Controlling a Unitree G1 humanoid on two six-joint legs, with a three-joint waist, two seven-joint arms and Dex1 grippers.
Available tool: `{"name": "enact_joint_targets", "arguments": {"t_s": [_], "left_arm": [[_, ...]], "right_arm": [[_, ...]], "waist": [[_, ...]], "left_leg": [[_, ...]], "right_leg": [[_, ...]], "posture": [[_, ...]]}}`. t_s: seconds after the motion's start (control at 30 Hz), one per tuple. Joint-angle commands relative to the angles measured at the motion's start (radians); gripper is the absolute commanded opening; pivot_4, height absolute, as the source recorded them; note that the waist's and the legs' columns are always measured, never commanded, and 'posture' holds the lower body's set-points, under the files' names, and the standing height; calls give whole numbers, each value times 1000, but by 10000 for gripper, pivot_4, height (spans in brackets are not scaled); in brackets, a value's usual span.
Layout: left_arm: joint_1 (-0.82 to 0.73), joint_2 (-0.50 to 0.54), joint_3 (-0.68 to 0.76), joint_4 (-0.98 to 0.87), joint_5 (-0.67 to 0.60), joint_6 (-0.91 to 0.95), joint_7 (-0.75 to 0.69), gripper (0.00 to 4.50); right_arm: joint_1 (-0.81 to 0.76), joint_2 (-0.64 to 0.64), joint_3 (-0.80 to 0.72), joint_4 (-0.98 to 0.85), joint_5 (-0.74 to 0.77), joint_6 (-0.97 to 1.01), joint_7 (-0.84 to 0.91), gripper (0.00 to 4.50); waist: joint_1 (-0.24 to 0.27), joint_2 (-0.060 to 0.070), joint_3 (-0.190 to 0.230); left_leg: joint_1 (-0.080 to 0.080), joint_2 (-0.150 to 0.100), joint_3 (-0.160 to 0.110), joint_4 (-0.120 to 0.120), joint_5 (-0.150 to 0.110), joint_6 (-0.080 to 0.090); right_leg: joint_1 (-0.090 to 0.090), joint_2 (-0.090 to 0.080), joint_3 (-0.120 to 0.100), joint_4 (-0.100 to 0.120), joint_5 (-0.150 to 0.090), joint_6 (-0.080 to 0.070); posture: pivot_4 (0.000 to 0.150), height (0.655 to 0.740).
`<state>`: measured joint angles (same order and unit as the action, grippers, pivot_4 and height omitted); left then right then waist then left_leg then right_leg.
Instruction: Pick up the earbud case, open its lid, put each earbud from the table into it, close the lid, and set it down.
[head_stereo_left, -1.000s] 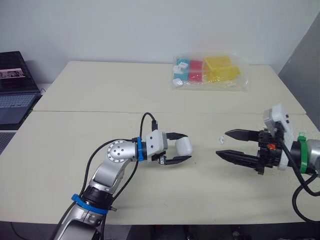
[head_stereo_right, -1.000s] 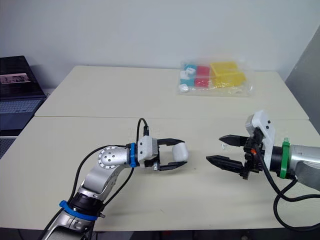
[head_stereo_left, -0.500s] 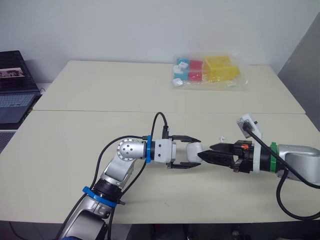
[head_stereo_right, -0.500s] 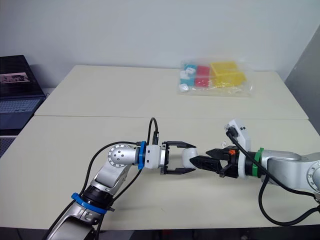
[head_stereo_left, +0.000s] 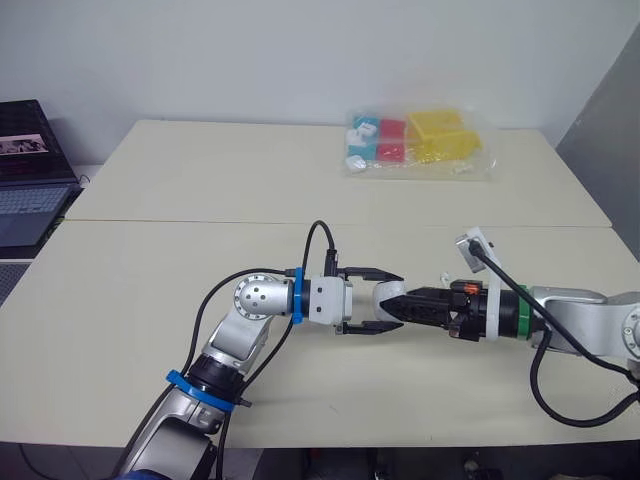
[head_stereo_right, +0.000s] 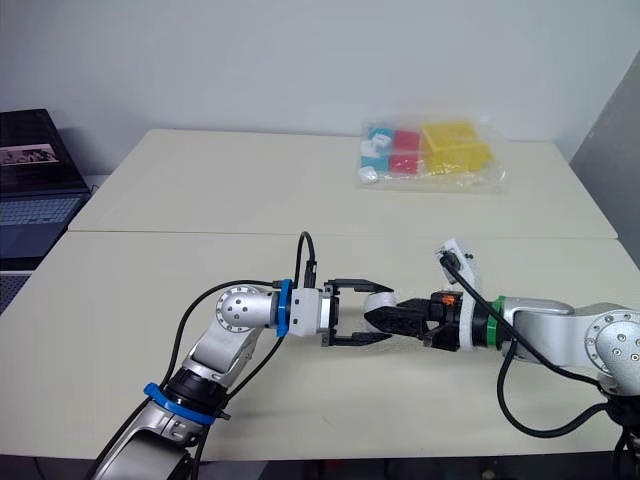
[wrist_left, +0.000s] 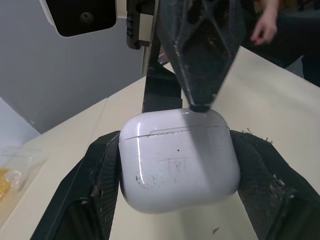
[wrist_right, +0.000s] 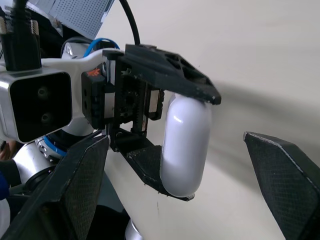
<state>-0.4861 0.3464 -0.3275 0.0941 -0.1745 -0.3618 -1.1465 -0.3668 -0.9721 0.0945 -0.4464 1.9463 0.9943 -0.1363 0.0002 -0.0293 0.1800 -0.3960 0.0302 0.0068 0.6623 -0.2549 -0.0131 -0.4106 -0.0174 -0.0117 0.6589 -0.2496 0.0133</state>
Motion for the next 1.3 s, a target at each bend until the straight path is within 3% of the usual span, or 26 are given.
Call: {"name": "enact_joint_targets", "arguments": {"t_s": [0.03,0.37,0.47,0.73,0.77,1.17,1.3], "left_arm": [[-17,-6,3,-17,-8,-16,5,28809],[-17,-4,4,-18,-12,-20,1,28809],[-19,-6,6,-18,-16,-15,2,28809],[-14,-7,9,-25,-27,2,2,28809],[-14,-9,11,-25,-29,6,6,28808],[-14,-8,25,-20,-5,28,53,28808],[-29,-10,41,-14,-19,71,69,41334]], "right_arm": [[-8,2,-1,-8,26,-4,-6,45000],[-4,17,16,2,19,2,12,45000],[-5,19,20,9,10,7,18,38916],[-7,31,18,21,-5,16,24,9738],[-9,32,18,24,-6,18,25,7703],[-33,29,20,52,-12,47,51,7784],[-44,31,20,60,-21,60,62,7783]], "waist": [[0,0,0],[0,0,0],[0,0,0],[0,0,0],[0,0,0],[0,0,0],[0,0,0]], "left_leg": [[0,0,0,0,0,0],[0,0,0,0,0,0],[0,0,0,0,0,0],[0,0,0,0,0,0],[0,0,0,0,0,0],[-1,0,0,0,0,0],[-1,0,-1,0,0,0]], "right_leg": [[0,0,0,0,0,0],[0,0,0,0,0,0],[0,0,0,0,0,0],[0,0,0,0,0,0],[0,0,0,0,0,0],[-1,0,0,0,0,0],[-1,0,0,-1,0,0]], "posture": [[1500,7400],[1500,7400],[1500,7400],[1500,7400],[1500,7400],[1500,7400],[1500,7400]]}}
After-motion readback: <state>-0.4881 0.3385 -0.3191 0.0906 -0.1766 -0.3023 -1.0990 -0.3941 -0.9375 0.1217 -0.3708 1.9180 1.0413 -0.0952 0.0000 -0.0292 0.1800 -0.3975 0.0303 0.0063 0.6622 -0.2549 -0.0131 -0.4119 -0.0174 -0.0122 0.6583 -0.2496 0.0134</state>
